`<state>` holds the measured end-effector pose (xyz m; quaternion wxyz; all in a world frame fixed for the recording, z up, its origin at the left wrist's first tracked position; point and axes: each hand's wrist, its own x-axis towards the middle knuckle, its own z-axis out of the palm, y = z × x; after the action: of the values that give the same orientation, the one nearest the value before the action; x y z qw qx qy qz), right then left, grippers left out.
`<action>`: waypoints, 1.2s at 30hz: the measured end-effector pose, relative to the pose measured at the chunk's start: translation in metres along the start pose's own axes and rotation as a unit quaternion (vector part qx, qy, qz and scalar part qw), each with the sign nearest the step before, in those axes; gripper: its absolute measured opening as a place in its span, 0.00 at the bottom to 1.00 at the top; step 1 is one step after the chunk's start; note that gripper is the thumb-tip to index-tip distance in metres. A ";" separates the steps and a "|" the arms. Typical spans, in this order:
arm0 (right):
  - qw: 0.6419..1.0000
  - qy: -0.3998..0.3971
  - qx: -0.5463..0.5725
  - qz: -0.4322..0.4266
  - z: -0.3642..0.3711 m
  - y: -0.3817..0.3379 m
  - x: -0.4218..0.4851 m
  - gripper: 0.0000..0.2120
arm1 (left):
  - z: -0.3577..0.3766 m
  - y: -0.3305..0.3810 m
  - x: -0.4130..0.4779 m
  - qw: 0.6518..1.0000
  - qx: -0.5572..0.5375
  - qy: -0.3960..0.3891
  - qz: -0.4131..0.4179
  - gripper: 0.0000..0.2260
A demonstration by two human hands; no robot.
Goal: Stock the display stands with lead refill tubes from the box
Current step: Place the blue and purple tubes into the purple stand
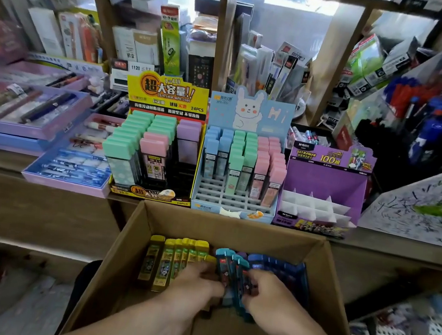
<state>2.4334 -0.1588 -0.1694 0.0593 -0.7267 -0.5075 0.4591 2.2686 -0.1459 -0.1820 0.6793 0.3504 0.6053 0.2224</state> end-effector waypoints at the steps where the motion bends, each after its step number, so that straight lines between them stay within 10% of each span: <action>1: 1.000 -0.003 0.001 -0.001 0.002 0.000 0.000 0.28 | 0.001 -0.001 0.001 1.000 -0.009 -0.003 -0.009 0.18; 24: 0.989 0.005 0.143 0.024 0.010 0.001 -0.003 0.13 | 0.005 -0.006 0.002 0.998 -0.058 -0.032 -0.017 0.18; 36: 0.905 -0.004 0.425 -0.020 -0.001 -0.004 -0.012 0.17 | 0.008 0.007 -0.018 0.988 -0.146 -0.040 -0.003 0.12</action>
<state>2.4303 -0.1659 -0.1589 0.3690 -0.6206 -0.2790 0.6331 2.2744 -0.1557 -0.1649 0.7479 0.2537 0.5395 0.2919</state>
